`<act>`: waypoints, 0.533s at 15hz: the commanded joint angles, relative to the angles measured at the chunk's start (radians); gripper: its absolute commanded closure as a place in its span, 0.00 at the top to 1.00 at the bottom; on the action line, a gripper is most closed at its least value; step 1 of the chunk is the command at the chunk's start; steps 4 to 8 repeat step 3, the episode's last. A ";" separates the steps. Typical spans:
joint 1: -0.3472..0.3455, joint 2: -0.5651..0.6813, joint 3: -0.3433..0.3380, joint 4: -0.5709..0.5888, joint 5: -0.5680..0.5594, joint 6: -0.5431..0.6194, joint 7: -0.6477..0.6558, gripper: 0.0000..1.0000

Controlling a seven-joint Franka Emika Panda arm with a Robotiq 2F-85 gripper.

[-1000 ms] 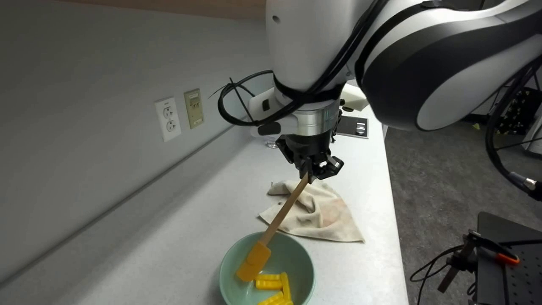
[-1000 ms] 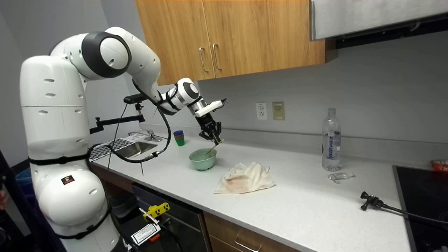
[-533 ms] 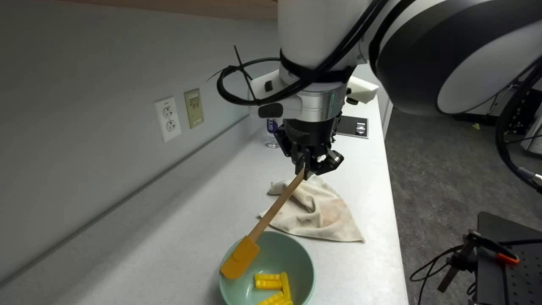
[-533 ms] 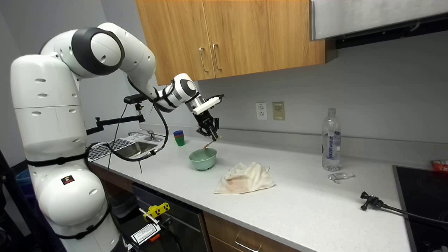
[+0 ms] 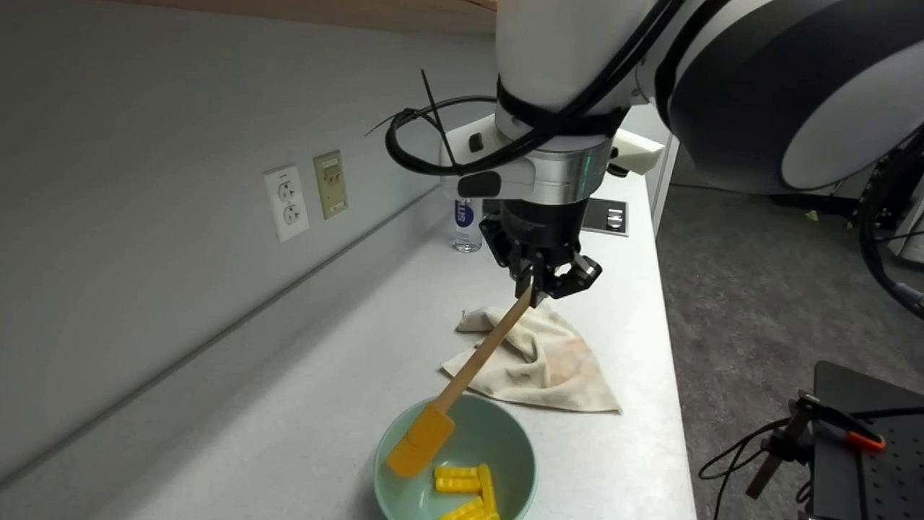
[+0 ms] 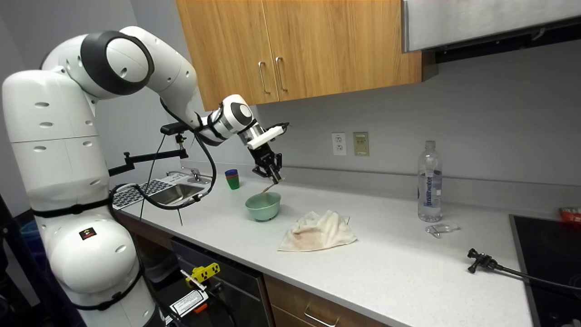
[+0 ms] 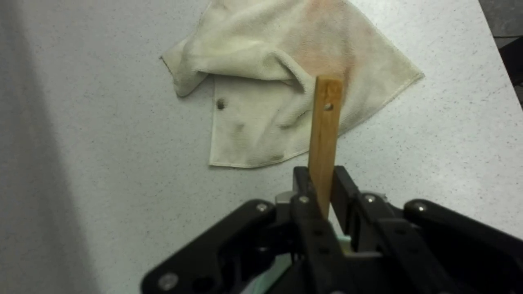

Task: Use the wooden spatula to stir the contents in the green bowl

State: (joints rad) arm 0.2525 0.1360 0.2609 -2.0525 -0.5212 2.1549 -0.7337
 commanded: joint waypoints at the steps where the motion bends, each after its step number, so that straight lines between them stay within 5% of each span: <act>1: -0.007 -0.037 -0.003 -0.038 0.022 0.029 -0.007 0.04; 8: -0.007 -0.039 -0.005 -0.043 0.019 0.027 -0.001 0.04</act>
